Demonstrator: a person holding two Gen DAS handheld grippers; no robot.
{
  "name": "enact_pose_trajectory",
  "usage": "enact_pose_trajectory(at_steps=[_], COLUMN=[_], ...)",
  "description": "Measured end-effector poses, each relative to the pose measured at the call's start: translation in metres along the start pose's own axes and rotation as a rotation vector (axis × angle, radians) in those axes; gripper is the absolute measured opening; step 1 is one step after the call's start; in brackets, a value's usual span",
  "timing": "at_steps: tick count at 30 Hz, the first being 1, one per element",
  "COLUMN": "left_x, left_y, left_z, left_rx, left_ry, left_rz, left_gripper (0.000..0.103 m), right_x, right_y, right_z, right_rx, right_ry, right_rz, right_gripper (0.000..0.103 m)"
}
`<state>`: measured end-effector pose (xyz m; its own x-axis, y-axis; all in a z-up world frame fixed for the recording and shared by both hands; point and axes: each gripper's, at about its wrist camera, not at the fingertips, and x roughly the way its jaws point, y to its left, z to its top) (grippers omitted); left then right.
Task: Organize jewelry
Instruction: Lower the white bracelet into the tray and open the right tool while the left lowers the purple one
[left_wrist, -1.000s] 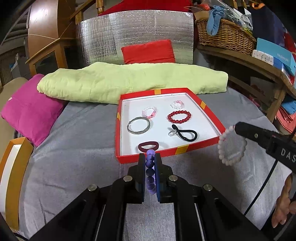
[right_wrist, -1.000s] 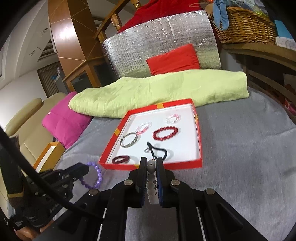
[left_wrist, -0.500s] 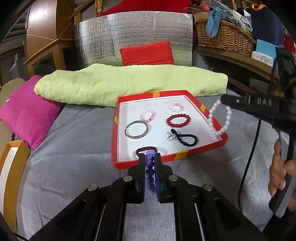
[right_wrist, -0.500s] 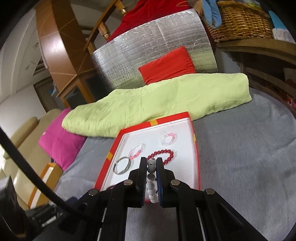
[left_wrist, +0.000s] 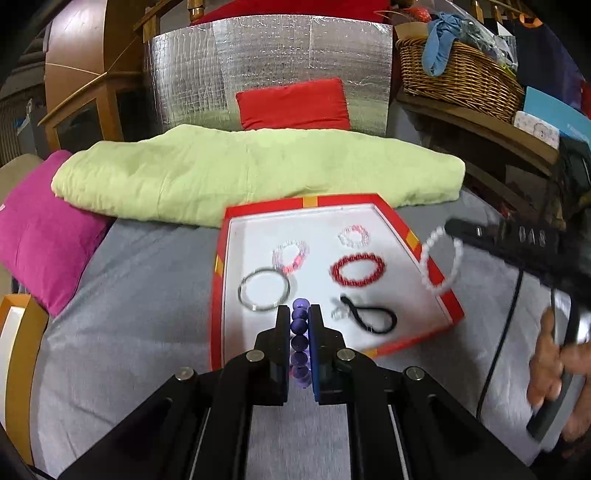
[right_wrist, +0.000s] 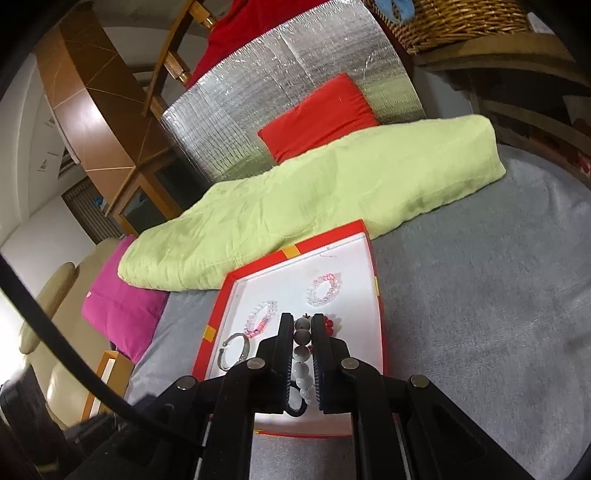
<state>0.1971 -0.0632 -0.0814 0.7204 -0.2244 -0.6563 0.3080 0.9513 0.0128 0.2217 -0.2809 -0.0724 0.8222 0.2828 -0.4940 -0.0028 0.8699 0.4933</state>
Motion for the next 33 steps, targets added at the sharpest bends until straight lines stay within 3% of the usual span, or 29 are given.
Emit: enact_pose_trajectory(at_steps=[7,16,33], left_x=[0.026,0.054,0.066], left_y=[0.0,-0.01,-0.014], left_z=[0.021,0.016,0.012], left_rx=[-0.042,0.009,0.052], left_ry=[0.007,0.046,0.051], left_rz=[0.0,0.021,0.067], left_gripper=[0.01,0.01,0.01], right_x=[0.015,0.034,0.047], right_y=[0.004,0.0,0.001], right_z=[0.001,0.005,-0.003], right_rx=[-0.035,-0.041,-0.035], right_ry=[0.016,0.052,0.082], right_rz=[-0.008,-0.011,-0.022], right_gripper=[0.011,0.011,0.011])
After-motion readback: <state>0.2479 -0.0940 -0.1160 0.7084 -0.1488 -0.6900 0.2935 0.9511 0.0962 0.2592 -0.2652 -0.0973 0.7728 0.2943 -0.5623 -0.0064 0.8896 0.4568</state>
